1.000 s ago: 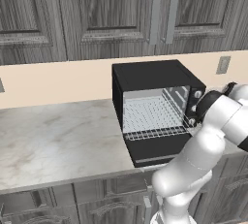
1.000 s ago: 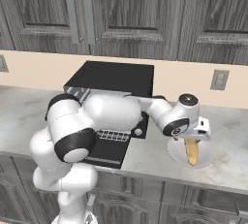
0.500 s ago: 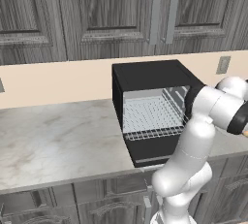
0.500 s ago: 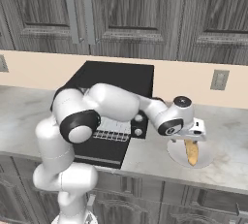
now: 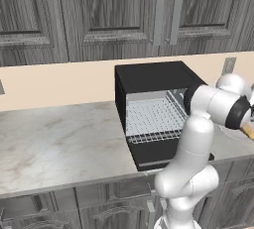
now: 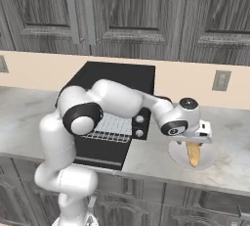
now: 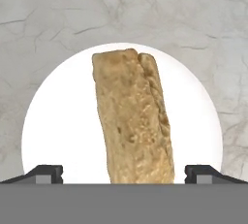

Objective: Pull the toaster oven rack outwards. Pick up the baguette from the plate and place it on the toaster oven rack. Close the toaster oven door fully and set the temperature to the lowest setting.

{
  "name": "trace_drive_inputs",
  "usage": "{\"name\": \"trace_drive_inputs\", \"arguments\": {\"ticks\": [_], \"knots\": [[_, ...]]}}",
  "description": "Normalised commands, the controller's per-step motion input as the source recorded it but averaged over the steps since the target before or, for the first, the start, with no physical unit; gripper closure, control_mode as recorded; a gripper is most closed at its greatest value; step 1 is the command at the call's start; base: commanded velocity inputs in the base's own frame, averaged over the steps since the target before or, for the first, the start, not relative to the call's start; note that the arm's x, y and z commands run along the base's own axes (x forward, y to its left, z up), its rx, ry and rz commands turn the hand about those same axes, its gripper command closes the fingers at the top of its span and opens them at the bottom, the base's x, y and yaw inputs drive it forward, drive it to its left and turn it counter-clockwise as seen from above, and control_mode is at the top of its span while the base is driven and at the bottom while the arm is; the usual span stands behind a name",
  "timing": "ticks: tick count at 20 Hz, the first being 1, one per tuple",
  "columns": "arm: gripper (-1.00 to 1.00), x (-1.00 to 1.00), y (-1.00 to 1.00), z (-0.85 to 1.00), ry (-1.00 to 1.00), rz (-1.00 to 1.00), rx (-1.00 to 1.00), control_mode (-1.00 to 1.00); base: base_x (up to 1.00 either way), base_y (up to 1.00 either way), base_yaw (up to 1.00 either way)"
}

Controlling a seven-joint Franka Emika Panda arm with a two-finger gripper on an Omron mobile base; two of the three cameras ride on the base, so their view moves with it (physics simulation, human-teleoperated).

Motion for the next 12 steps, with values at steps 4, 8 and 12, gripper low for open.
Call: {"name": "trace_drive_inputs", "arguments": {"ticks": [4, 8, 12], "knots": [[-1.00, 0.00, -0.11, 0.00, 0.00, 0.00, 0.00, -1.00, 0.00, 0.00, 0.00], [-1.00, 0.01, 0.00, -0.08, 0.00, 0.00, 0.00, -1.00, 0.00, 0.00, 0.00], [-1.00, 0.00, 0.00, -0.24, 0.00, 0.00, 0.00, -1.00, 0.00, 0.00, 0.00]]}}
